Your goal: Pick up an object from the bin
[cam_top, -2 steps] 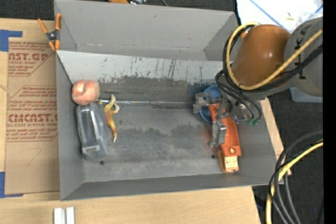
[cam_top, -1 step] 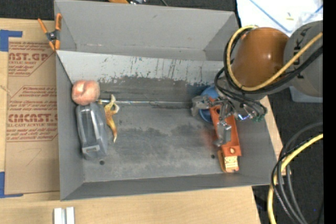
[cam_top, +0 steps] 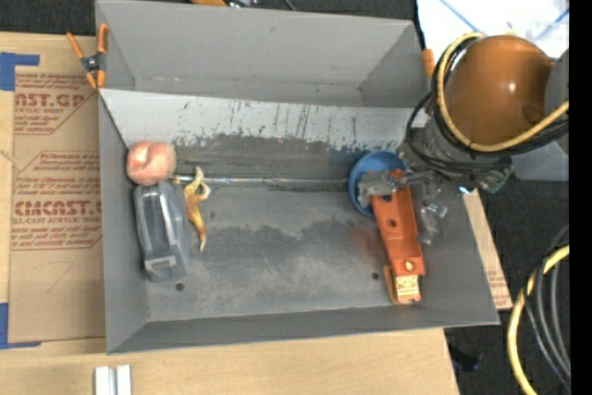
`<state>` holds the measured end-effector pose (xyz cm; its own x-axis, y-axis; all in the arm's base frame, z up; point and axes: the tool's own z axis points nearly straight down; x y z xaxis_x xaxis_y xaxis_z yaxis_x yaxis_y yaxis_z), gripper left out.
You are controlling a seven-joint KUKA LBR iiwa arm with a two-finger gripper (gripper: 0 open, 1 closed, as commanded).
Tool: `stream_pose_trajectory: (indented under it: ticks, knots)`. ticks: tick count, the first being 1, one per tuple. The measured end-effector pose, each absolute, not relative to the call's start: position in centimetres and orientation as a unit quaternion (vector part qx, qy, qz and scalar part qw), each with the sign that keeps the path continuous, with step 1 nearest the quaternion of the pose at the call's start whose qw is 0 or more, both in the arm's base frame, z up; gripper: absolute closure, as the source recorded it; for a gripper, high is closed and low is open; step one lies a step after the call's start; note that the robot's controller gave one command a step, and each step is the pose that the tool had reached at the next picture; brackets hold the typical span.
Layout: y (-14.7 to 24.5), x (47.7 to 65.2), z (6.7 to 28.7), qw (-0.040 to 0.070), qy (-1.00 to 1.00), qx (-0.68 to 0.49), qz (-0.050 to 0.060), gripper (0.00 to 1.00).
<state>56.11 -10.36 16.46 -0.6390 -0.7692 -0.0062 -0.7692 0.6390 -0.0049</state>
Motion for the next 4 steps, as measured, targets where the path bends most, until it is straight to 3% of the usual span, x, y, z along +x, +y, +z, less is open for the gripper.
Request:
stream_pose_trajectory:
  ticks: [1,2,3,4]
  knots:
    - [-8.7,56.5,18.2,0.003,0.955,-0.295,0.001,0.00]
    - [-11.5,57.8,7.3,0.003,0.827,-0.562,-0.002,1.00]
    - [-11.5,57.8,7.3,0.004,0.827,-0.562,-0.002,1.00]
    - [-12.1,57.3,16.5,0.003,0.827,-0.563,0.001,1.00]
